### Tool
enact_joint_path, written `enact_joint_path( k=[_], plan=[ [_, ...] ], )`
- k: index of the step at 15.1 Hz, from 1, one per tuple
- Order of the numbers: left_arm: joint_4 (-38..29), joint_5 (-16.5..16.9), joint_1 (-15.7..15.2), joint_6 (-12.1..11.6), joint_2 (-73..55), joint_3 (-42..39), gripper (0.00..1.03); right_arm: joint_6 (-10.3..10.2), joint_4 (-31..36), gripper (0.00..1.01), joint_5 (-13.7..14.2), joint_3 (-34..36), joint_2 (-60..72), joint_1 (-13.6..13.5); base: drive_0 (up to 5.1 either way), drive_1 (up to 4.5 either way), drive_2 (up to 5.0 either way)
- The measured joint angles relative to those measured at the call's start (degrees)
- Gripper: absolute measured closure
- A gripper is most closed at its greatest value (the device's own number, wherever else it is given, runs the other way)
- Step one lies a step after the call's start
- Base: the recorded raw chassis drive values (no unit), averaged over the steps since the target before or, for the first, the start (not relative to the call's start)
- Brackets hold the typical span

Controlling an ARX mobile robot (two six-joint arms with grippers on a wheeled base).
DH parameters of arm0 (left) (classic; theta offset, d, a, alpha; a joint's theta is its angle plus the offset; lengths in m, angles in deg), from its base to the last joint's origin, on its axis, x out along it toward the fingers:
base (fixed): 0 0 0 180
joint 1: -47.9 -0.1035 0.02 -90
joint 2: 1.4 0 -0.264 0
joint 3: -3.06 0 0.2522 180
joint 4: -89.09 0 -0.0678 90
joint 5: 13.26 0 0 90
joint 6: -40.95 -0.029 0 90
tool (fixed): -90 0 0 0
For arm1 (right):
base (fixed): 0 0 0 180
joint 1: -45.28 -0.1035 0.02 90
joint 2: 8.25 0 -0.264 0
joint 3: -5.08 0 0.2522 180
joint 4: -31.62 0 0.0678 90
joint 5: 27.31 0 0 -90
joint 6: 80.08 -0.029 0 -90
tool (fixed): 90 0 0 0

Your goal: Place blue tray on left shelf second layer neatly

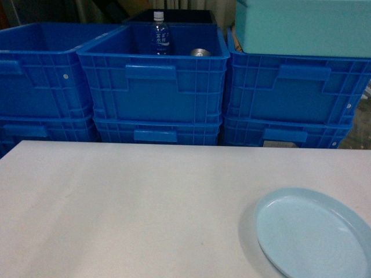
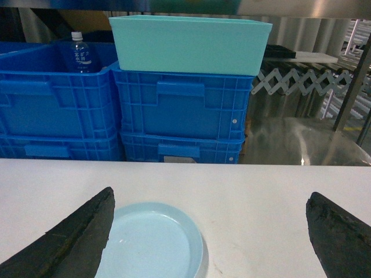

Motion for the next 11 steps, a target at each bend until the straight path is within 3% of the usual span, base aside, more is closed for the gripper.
enact_joint_path(
  k=[11],
  plan=[
    [0.0, 0.0, 0.0, 0.0, 0.0, 0.0, 0.05, 0.0, 0.0, 0.03, 0.0, 0.0, 0.0, 0.0, 0.0, 0.0, 0.0]
  ],
)
